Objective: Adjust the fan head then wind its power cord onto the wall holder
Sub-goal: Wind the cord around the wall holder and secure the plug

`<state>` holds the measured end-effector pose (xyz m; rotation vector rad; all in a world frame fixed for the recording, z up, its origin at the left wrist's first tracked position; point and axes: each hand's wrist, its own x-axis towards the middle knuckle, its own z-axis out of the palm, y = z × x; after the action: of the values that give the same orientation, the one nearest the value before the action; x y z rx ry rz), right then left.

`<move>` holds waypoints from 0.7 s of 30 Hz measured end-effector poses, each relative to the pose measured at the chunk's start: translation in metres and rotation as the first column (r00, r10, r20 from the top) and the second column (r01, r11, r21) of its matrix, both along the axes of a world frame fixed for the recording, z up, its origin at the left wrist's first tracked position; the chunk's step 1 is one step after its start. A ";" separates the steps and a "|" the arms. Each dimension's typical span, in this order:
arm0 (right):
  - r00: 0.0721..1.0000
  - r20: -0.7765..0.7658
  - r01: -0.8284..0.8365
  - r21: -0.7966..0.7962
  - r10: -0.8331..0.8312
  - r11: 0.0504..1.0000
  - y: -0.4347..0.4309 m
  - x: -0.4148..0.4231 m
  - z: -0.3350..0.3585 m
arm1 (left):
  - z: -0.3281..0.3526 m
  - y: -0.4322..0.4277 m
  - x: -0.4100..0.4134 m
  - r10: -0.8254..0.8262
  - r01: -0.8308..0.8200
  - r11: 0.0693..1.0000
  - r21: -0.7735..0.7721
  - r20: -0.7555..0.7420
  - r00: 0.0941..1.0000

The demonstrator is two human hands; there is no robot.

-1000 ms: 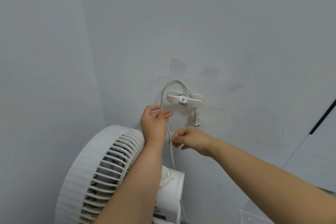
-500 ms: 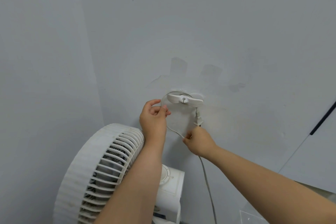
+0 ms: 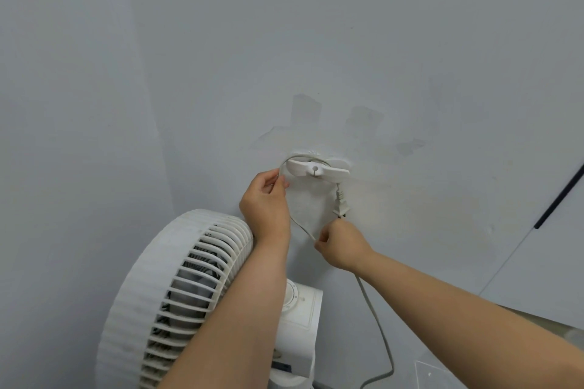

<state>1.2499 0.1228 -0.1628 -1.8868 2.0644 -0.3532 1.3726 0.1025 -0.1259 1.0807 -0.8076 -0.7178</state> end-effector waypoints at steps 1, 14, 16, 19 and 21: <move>1.000 -0.011 -0.008 0.007 0.008 1.000 0.000 0.001 0.000 | 0.000 -0.001 0.000 0.000 0.000 1.000 0.005 0.010 1.000; 1.000 -0.020 0.013 0.091 -0.011 0.996 0.009 -0.018 -0.001 | -0.012 -0.011 -0.001 -0.061 0.050 0.998 0.049 0.257 0.965; 0.997 0.075 0.006 0.182 -0.020 0.983 0.012 -0.024 0.003 | -0.013 -0.010 -0.001 -0.122 0.100 0.990 0.094 0.269 0.955; 0.937 0.339 -0.013 0.260 -0.078 0.965 0.016 -0.029 0.006 | -0.012 -0.006 -0.002 -0.216 0.183 0.972 0.146 0.255 0.943; 0.822 0.558 -0.060 0.286 -0.115 0.956 0.017 -0.032 0.010 | -0.010 -0.003 -0.004 -0.284 0.252 0.954 0.165 0.218 0.934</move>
<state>1.2179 0.1402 -0.1530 -1.3570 1.6267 -0.5152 1.3684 0.0994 -0.1357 1.2070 -1.1435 -0.8928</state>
